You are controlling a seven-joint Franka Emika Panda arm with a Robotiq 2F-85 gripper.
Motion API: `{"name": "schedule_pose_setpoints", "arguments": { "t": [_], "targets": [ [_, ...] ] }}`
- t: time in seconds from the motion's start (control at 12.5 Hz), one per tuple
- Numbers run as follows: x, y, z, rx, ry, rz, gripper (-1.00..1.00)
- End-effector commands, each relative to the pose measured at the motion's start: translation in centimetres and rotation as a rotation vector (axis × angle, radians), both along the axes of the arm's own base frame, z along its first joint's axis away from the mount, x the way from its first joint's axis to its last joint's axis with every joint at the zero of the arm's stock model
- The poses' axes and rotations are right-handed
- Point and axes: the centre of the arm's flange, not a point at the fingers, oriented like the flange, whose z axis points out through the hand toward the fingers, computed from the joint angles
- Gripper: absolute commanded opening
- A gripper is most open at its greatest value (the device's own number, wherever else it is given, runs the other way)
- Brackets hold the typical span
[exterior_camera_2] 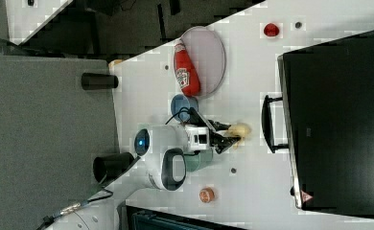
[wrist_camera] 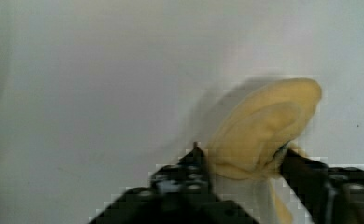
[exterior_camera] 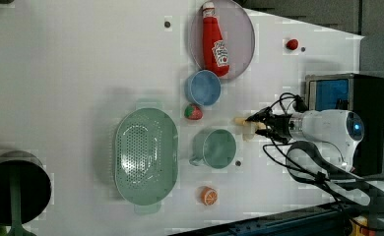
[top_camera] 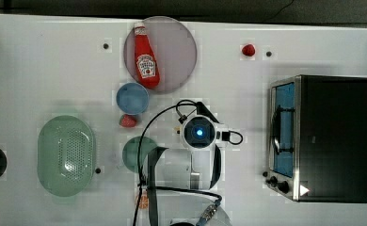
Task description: Pick banana from table and place on oven.
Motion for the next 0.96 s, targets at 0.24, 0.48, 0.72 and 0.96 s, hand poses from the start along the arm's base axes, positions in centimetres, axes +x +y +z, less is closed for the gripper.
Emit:
{"name": "schedule_pose_setpoints", "arguments": {
  "t": [0.24, 0.48, 0.72, 0.96],
  "targets": [
    [1.0, 0.3, 1.4, 0.005, -0.058, -0.026, -0.48],
    [3.7, 0.3, 8.4, 0.005, -0.176, -0.028, -0.48],
    [4.1, 0.2, 18.6, 0.006, -0.217, -0.033, -0.48],
    [1.9, -0.9, 28.0, 0.008, -0.162, -0.059, -0.48]
  ]
}}
